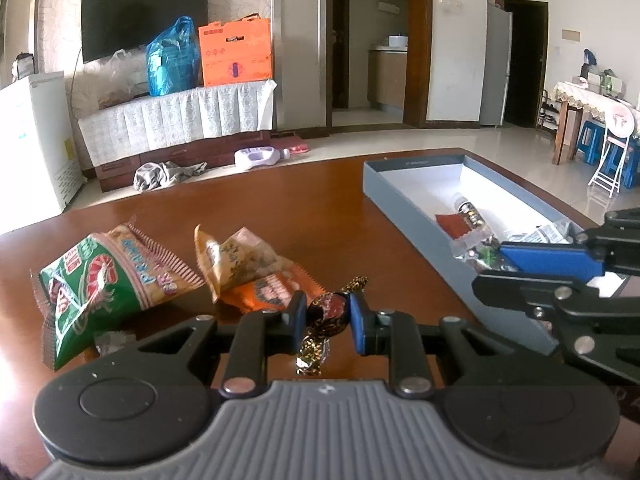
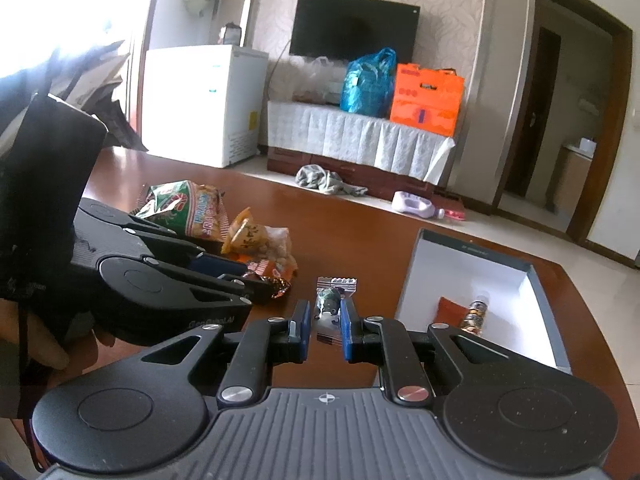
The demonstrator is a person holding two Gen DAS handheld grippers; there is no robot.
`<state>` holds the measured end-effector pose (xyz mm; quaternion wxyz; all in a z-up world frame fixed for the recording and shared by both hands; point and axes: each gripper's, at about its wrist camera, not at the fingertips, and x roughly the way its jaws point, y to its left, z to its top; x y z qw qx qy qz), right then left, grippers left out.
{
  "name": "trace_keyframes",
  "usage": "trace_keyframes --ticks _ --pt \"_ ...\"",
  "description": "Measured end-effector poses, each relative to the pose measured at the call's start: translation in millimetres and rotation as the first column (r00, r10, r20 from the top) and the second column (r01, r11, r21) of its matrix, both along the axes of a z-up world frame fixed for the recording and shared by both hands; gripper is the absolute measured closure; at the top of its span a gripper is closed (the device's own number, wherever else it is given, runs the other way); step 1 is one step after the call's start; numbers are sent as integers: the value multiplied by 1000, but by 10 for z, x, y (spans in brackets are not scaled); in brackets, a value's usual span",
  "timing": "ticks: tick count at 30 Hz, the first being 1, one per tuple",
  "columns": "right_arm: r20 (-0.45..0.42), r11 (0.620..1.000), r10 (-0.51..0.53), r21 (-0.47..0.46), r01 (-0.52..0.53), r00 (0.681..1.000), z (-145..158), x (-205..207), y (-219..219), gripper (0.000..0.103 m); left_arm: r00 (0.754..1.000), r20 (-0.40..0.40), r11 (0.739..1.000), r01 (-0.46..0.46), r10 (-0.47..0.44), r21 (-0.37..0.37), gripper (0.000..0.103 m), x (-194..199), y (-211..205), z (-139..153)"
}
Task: Organize snacks
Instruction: 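Carry gold candy to box with left tool while right tool carries silver candy there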
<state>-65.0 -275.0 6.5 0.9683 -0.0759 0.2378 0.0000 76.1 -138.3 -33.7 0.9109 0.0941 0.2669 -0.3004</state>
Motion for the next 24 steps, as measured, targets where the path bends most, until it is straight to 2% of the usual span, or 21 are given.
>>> trace_keyframes --ticks 8,16,24 --pt "6 997 -77 16 77 997 -5 -78 -336 86 997 48 999 52 -52 10 82 -48 -377 150" --pt "-16 985 -167 40 167 986 -51 -93 -718 86 991 66 993 119 -120 14 82 45 -1055 268" --pt "-55 982 -186 21 187 981 -151 -27 -827 86 984 60 986 169 -170 18 82 163 -1661 254"
